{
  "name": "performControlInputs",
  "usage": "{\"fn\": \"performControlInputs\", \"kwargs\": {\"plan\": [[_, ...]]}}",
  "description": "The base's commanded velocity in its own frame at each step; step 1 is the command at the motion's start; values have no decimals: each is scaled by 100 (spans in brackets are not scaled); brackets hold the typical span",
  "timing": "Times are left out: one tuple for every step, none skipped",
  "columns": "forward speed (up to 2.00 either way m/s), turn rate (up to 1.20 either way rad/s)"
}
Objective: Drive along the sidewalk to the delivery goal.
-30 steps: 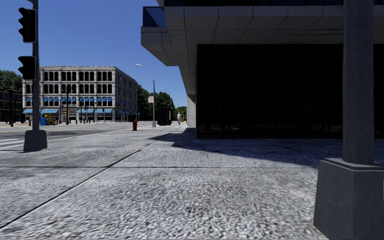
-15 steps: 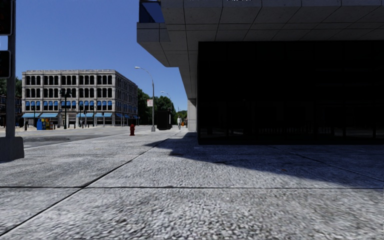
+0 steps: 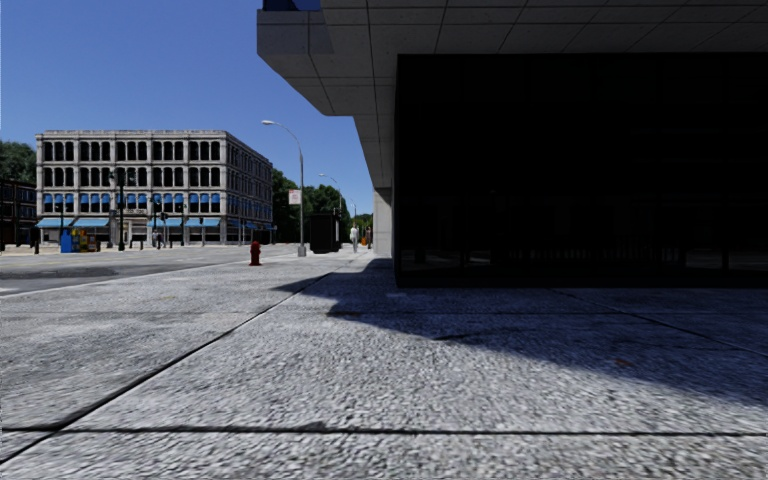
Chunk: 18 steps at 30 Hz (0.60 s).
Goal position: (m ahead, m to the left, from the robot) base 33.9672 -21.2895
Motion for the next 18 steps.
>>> {"fn": "performControlInputs", "kwargs": {"plan": [[161, 0], [161, 0], [161, 0], [161, 0], [161, 0], [161, 0], [161, 0], [161, 0], [161, 0], [161, 0], [161, 0], [162, -17], [162, -29], [162, -36], [162, -36], [162, -48], [162, -53], [162, -54]]}}
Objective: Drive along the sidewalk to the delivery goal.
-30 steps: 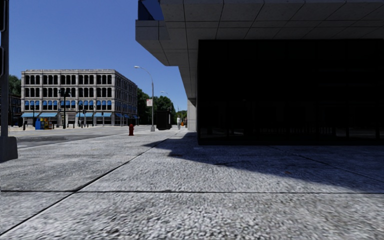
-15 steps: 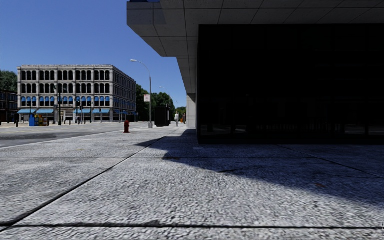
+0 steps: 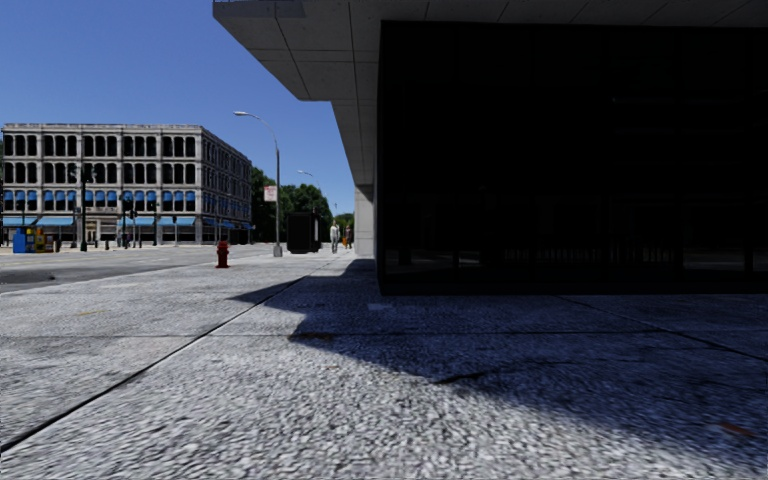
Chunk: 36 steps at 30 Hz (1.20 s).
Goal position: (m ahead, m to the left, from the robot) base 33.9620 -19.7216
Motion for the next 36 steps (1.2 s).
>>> {"fn": "performControlInputs", "kwargs": {"plan": [[162, -54], [162, -54], [162, -54], [162, -55], [162, -55], [162, -55], [162, -55], [162, -55], [162, -55], [162, -56], [162, -56], [162, -56], [162, -56], [162, -56], [162, -56], [162, -56], [162, -56], [162, -56], [162, -56], [162, -56], [162, -56], [162, -56], [162, -56], [162, -56], [162, -56], [162, -56], [162, -56], [162, -56], [162, -56], [162, -56], [162, -56], [162, -56], [162, -56], [162, -56], [162, -56], [162, -56]]}}
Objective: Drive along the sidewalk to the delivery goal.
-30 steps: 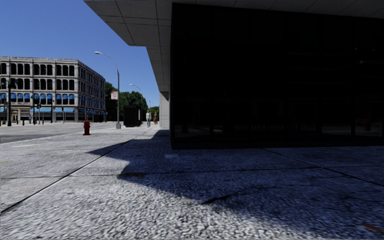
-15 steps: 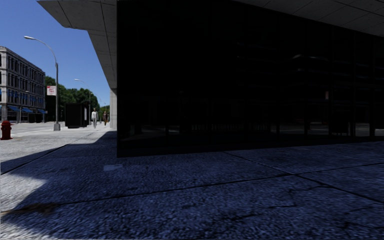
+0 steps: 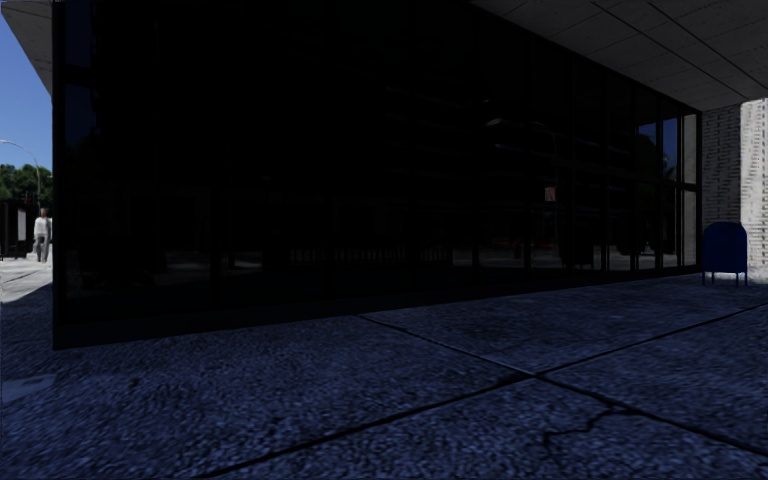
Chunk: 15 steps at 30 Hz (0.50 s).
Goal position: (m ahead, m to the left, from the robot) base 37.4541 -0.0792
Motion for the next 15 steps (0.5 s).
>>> {"fn": "performControlInputs", "kwargs": {"plan": [[162, -56], [162, -56], [162, -56], [162, -56], [162, -56], [162, -56], [162, -56], [162, -56], [162, -56], [162, -56], [162, -56], [162, -56], [162, -56], [162, -56], [162, -56]]}}
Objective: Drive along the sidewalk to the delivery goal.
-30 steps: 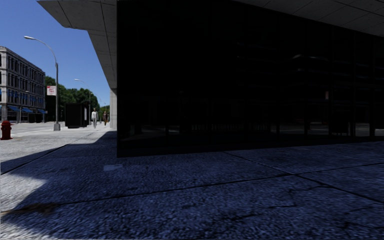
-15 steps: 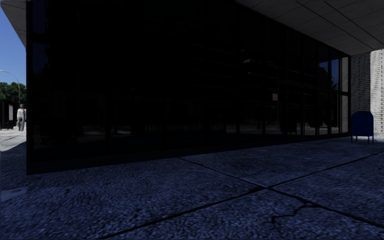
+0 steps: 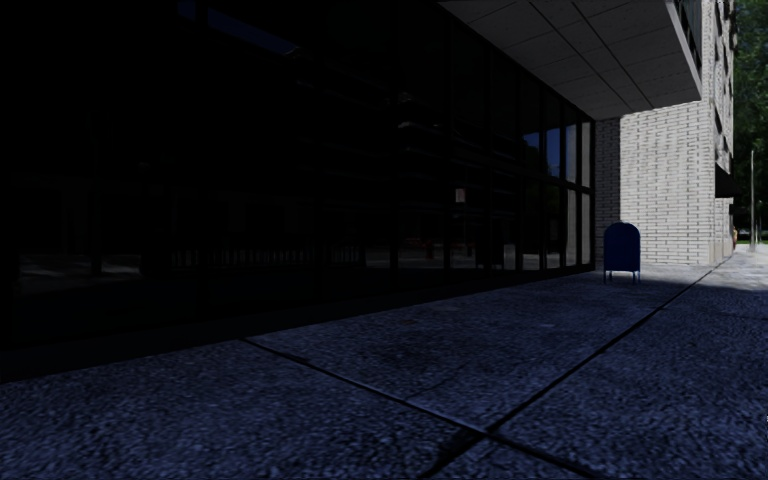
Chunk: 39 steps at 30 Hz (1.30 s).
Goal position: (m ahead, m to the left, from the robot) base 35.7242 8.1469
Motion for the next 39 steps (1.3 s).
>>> {"fn": "performControlInputs", "kwargs": {"plan": [[162, -56], [162, -56], [162, -56], [162, -56], [162, -56], [162, -56], [162, -56], [162, -56], [162, -56], [162, -56], [162, -56], [162, -56], [162, -56], [162, -55], [162, -55], [162, -55], [162, -55], [162, -55], [162, -55], [162, -55], [162, -55], [162, -55], [162, -56], [162, -56], [162, -56], [162, -56], [162, -56], [162, -56], [162, -56], [162, -56], [162, -56], [162, -56], [162, -56], [162, -56], [162, -56], [162, -56], [162, -56], [162, -56], [162, -56]]}}
